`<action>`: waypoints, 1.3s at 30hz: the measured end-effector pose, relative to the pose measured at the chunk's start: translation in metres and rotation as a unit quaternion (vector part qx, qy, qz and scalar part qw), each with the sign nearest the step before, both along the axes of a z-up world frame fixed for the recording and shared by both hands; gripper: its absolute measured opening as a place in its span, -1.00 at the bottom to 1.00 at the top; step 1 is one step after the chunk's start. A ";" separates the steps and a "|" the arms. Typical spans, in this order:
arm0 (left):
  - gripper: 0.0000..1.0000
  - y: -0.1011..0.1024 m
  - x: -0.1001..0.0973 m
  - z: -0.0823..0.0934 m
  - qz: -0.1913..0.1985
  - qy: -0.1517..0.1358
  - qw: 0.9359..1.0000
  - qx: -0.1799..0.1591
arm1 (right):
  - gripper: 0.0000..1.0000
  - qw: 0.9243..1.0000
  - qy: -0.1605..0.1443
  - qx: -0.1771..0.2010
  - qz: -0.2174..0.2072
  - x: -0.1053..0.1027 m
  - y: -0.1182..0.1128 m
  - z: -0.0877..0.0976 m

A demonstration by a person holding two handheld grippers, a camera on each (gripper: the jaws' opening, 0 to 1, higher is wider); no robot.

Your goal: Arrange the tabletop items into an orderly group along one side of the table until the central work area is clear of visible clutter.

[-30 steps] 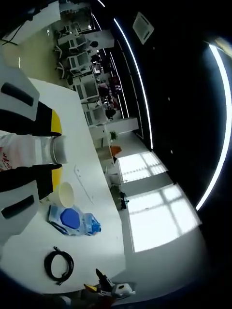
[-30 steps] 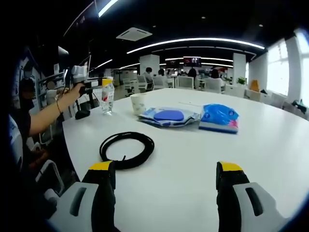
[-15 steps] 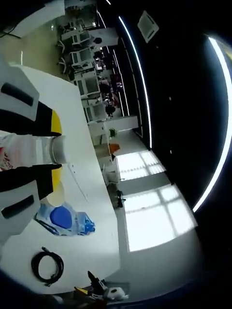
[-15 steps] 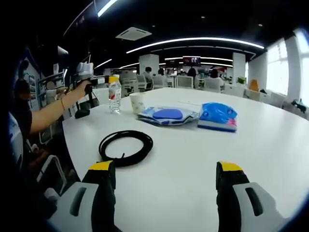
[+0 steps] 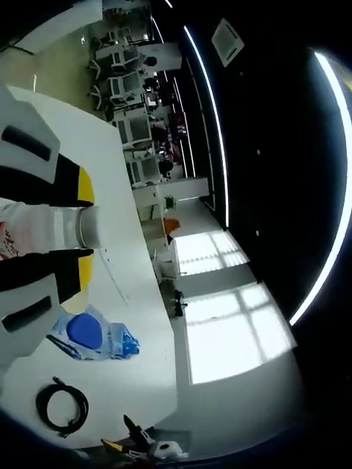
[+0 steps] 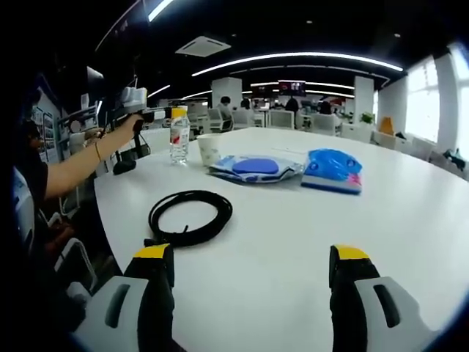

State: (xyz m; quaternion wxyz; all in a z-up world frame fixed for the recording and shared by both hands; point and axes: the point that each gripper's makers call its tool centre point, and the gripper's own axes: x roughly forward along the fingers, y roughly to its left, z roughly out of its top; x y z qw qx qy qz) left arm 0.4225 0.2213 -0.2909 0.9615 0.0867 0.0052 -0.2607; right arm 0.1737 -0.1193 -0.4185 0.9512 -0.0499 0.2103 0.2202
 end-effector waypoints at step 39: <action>-0.58 -0.008 0.014 -0.004 -0.031 -0.002 0.995 -0.092 | 0.67 1.000 0.002 -0.015 -0.012 -0.004 -0.013 -0.001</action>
